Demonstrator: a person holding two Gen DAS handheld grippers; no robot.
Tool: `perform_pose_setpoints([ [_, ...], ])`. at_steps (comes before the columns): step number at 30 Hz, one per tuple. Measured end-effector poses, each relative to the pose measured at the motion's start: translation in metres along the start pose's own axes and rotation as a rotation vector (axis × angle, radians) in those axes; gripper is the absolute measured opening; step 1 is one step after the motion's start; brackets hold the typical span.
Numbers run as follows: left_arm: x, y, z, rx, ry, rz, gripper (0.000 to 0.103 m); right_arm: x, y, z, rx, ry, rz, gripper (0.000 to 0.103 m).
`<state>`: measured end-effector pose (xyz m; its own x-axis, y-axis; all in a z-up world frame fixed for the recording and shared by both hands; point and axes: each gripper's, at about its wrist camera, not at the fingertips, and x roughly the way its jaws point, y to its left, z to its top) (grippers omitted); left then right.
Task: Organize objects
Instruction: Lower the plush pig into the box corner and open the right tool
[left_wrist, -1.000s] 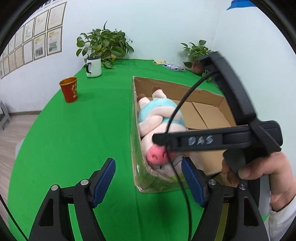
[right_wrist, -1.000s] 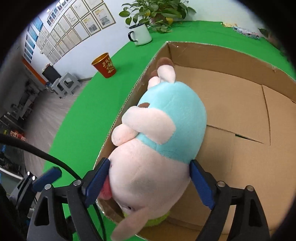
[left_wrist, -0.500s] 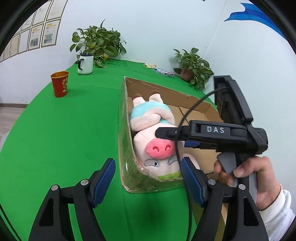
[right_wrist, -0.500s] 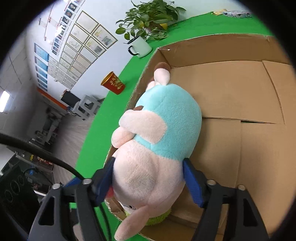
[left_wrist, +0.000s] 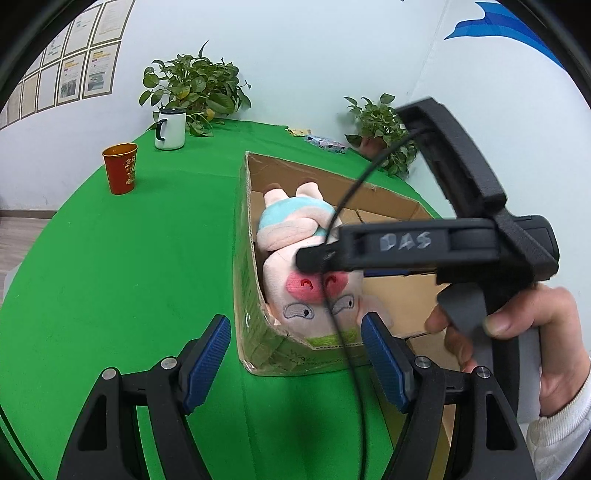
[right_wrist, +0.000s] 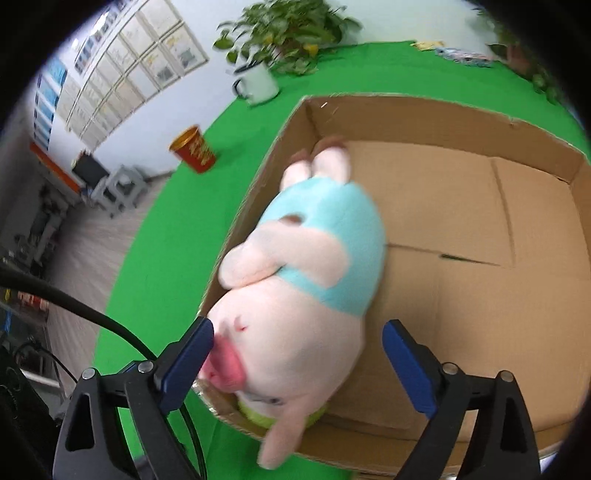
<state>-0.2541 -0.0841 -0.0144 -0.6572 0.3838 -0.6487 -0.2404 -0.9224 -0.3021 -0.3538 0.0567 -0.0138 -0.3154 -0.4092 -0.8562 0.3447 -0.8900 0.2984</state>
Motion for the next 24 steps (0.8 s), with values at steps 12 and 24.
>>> perform_pose_setpoints([
  [12,-0.008,-0.001,-0.004,-0.008,-0.019,-0.017,0.071,-0.004,-0.02,-0.013,0.02,-0.112,0.194,0.055],
  [24,-0.01,-0.009,-0.014,0.002,-0.006,0.008,0.071,-0.02,-0.012,-0.008,0.041,-0.105,-0.016,0.084],
])
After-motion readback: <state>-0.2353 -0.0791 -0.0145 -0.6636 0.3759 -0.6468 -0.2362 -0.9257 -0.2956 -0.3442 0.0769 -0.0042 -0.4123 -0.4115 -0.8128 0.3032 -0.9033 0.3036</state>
